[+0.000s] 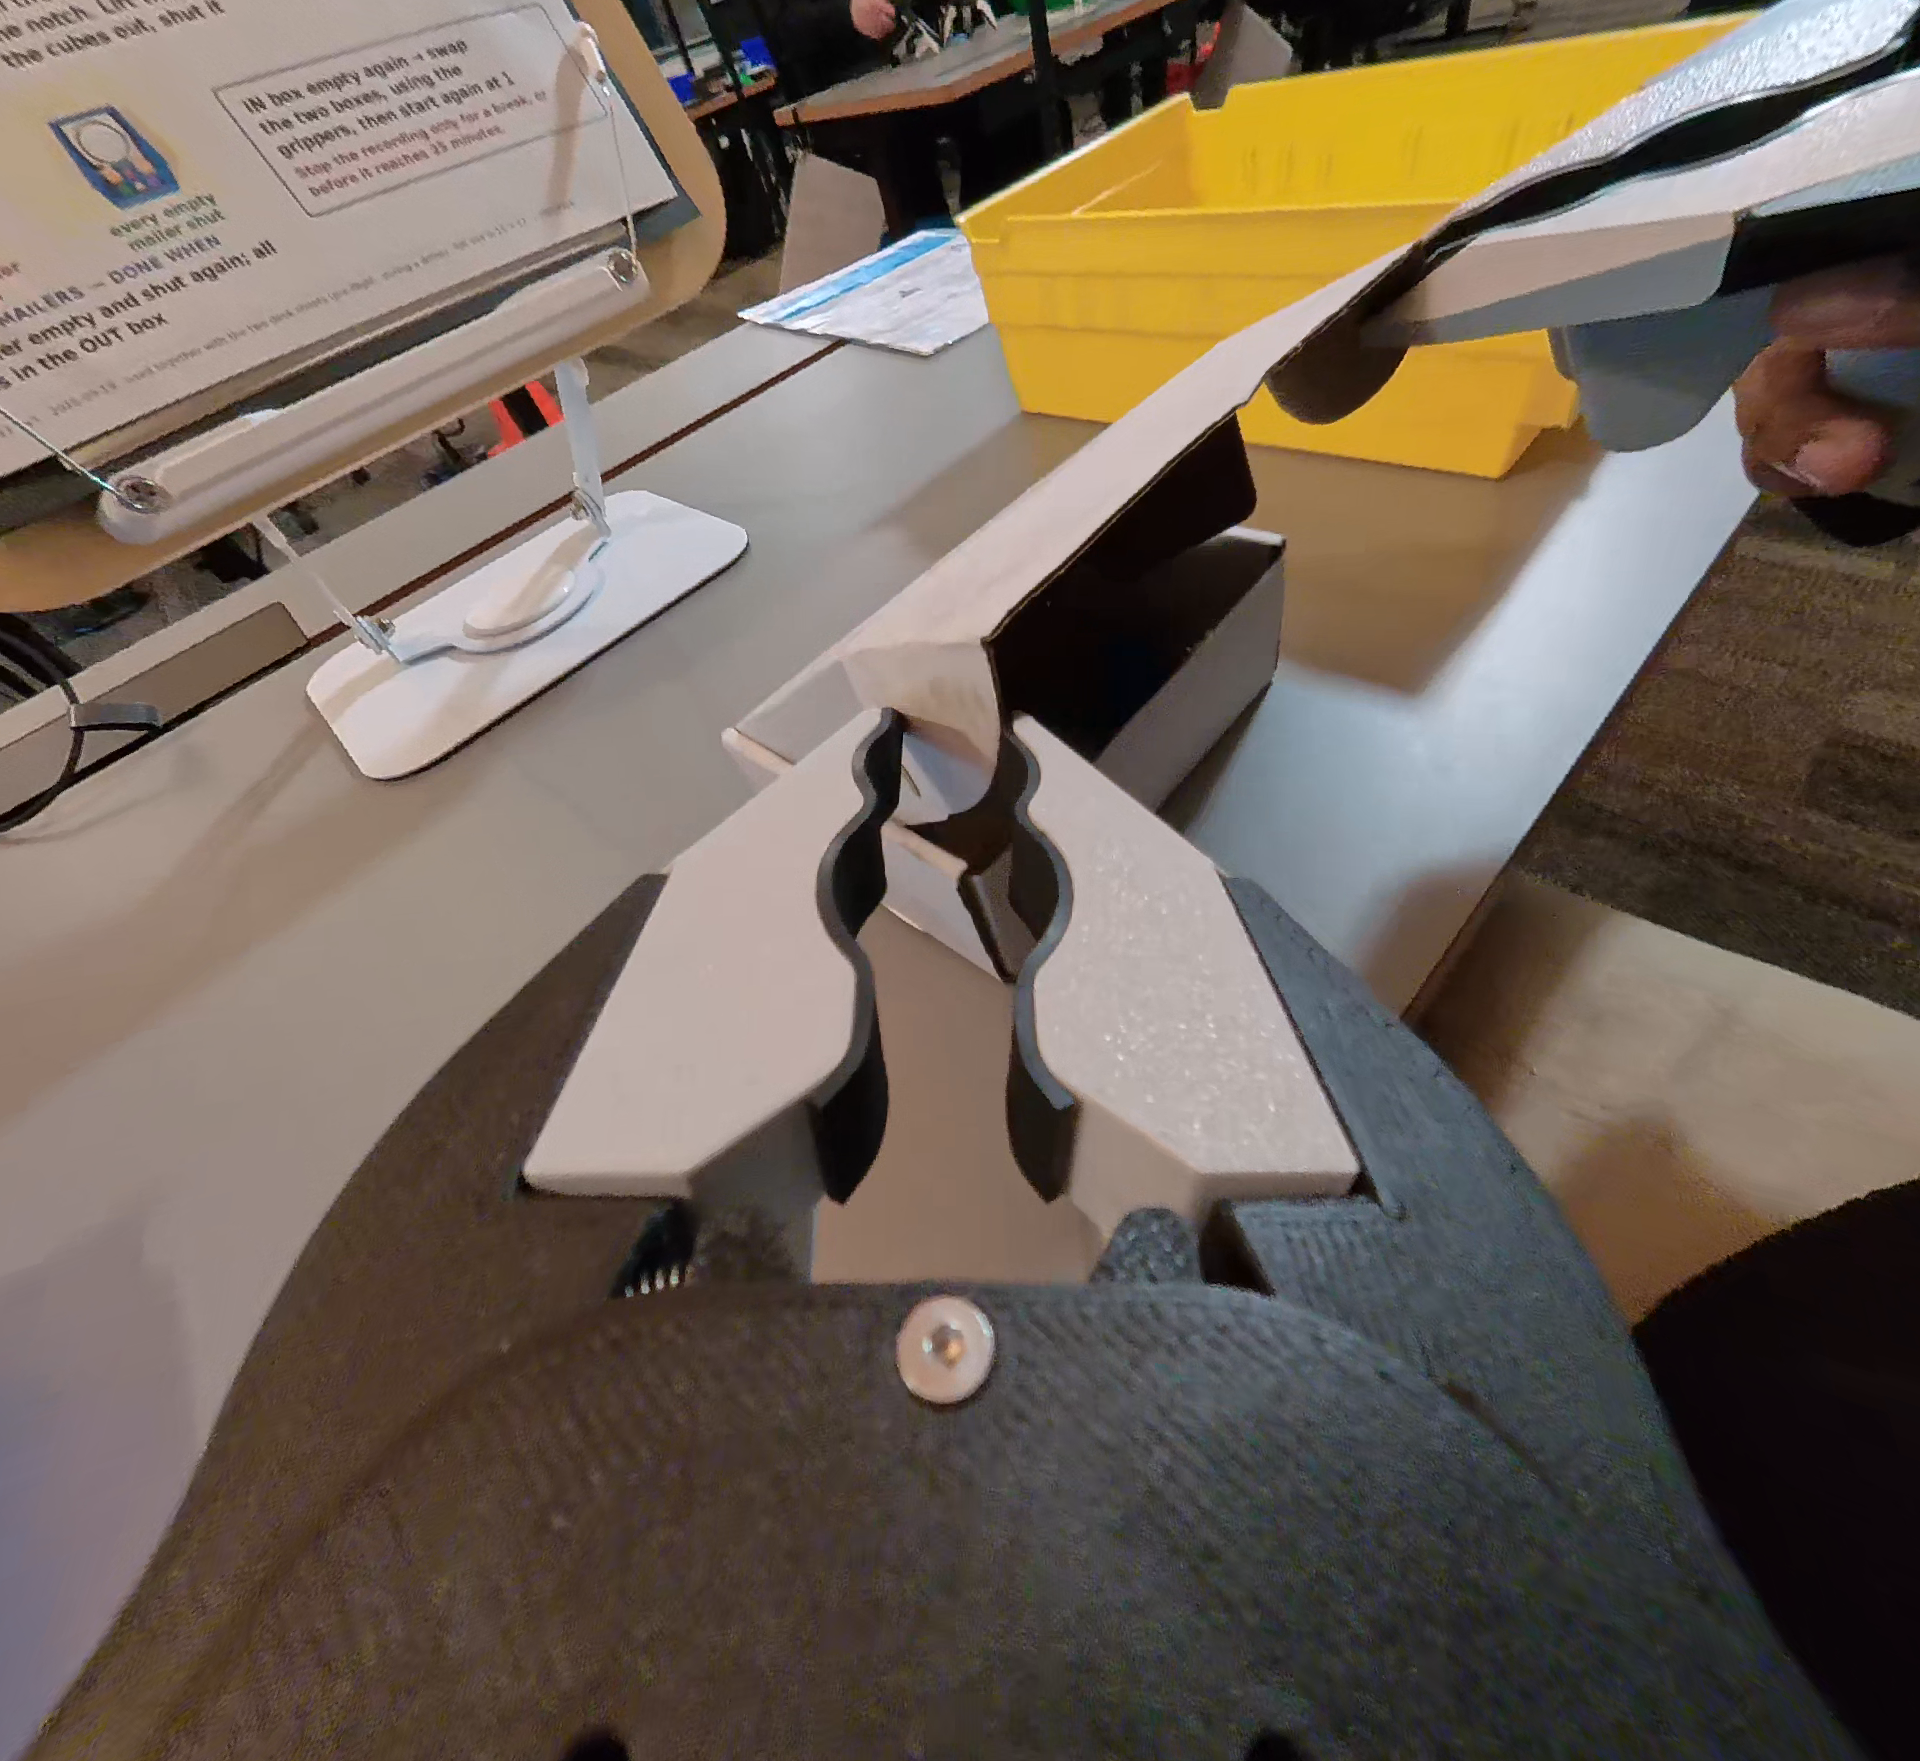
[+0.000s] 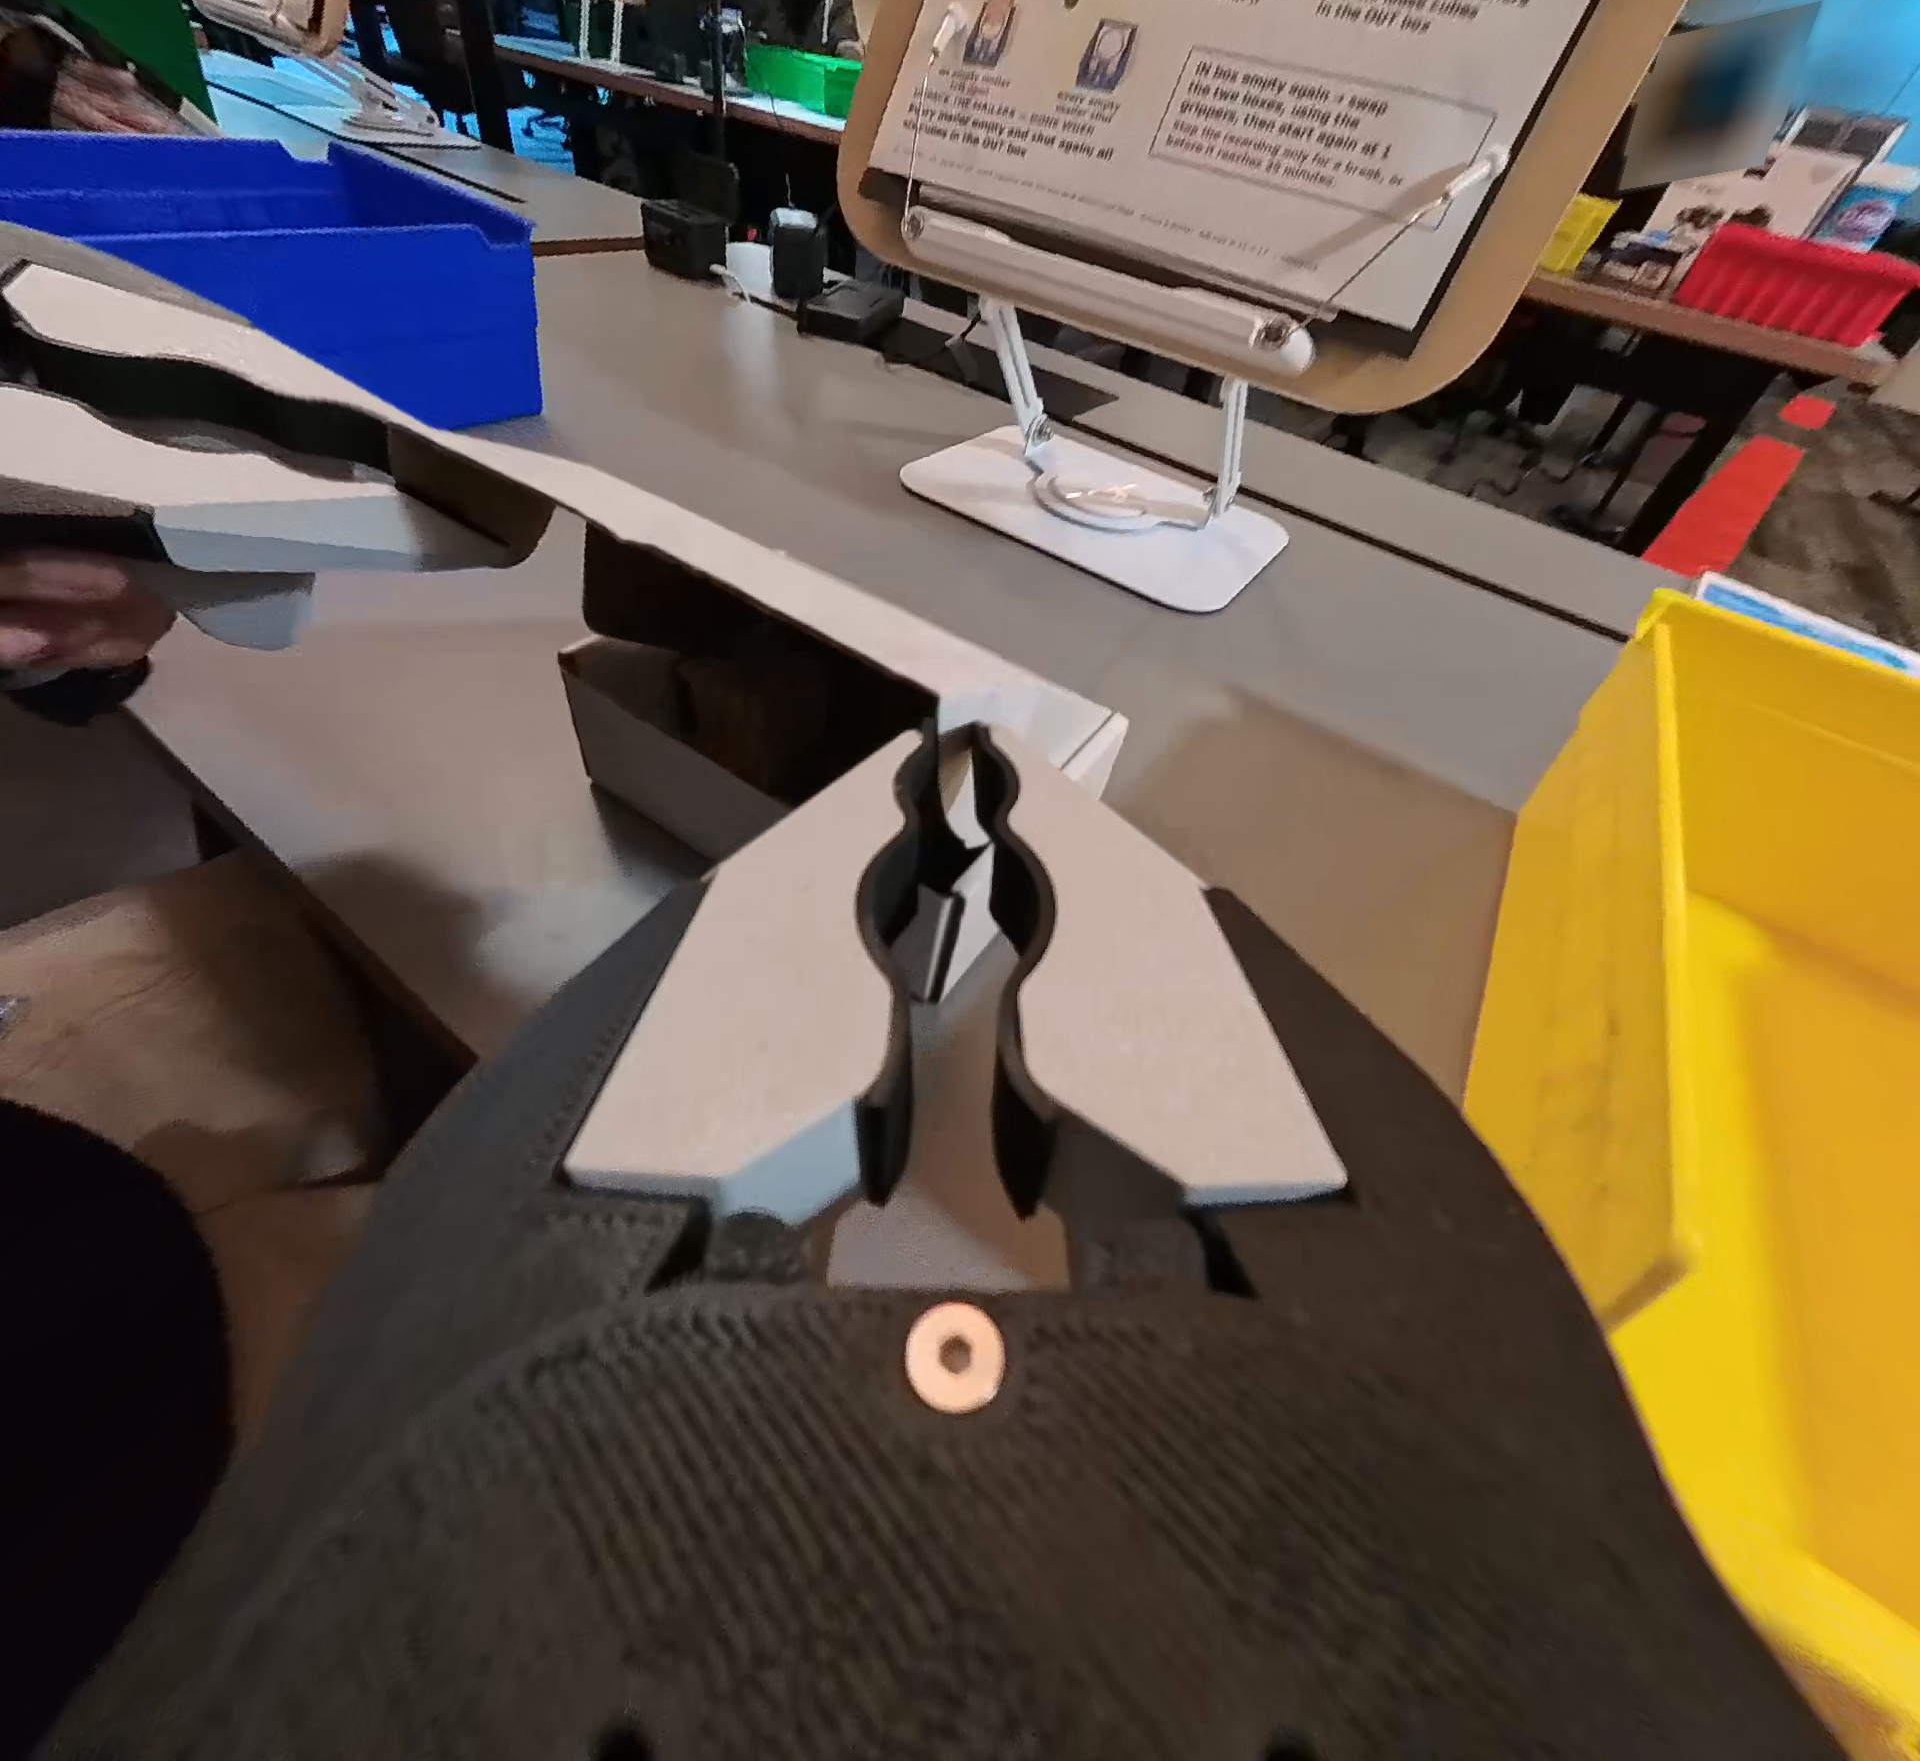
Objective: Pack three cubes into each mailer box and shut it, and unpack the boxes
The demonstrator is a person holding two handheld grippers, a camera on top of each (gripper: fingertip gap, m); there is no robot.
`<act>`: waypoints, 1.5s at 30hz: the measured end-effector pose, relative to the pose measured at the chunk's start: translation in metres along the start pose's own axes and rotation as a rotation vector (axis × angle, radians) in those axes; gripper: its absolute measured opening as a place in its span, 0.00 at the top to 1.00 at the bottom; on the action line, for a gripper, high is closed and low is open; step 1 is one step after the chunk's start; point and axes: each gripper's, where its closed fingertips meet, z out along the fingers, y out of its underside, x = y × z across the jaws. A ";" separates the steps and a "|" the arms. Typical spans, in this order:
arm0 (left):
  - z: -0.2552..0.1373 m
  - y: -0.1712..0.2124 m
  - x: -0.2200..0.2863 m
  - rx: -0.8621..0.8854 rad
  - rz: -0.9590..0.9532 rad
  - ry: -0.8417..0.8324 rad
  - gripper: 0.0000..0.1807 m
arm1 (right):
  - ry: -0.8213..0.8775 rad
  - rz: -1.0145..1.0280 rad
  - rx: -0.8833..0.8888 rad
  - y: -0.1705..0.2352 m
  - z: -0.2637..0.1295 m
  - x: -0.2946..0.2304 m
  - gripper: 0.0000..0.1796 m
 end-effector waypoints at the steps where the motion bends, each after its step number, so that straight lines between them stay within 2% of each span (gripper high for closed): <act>1: 0.000 0.003 0.002 -0.011 0.003 0.003 0.91 | -0.004 0.005 -0.012 0.003 0.000 -0.001 0.97; 15: 0.011 0.045 0.019 -0.161 0.003 0.050 0.89 | -0.042 0.053 -0.171 0.044 0.002 -0.007 0.97; 21: 0.008 0.044 0.017 -0.167 -0.047 0.067 0.81 | 0.008 -0.018 -0.163 0.045 0.003 -0.003 0.96; 25: 0.005 0.033 0.015 -0.104 -0.021 0.042 0.76 | 0.058 -0.110 -0.128 0.039 0.003 0.001 0.92; 27: 0.005 0.030 0.016 -0.089 -0.006 0.042 0.78 | 0.070 -0.146 -0.113 0.037 0.003 0.000 0.92; 30: 0.005 0.033 0.017 -0.105 -0.007 0.049 0.90 | 0.079 -0.181 -0.119 0.038 0.005 -0.001 0.98; 35: 0.006 0.036 0.018 -0.122 -0.017 0.068 0.94 | 0.028 -0.148 -0.150 0.042 0.005 -0.006 0.98; 43: 0.009 0.046 0.020 -0.167 0.038 0.053 0.96 | 0.006 -0.121 -0.204 0.053 0.006 -0.007 0.98; 45: 0.009 0.047 0.017 -0.170 0.037 0.031 0.93 | 0.021 -0.137 -0.200 0.053 0.007 -0.007 0.98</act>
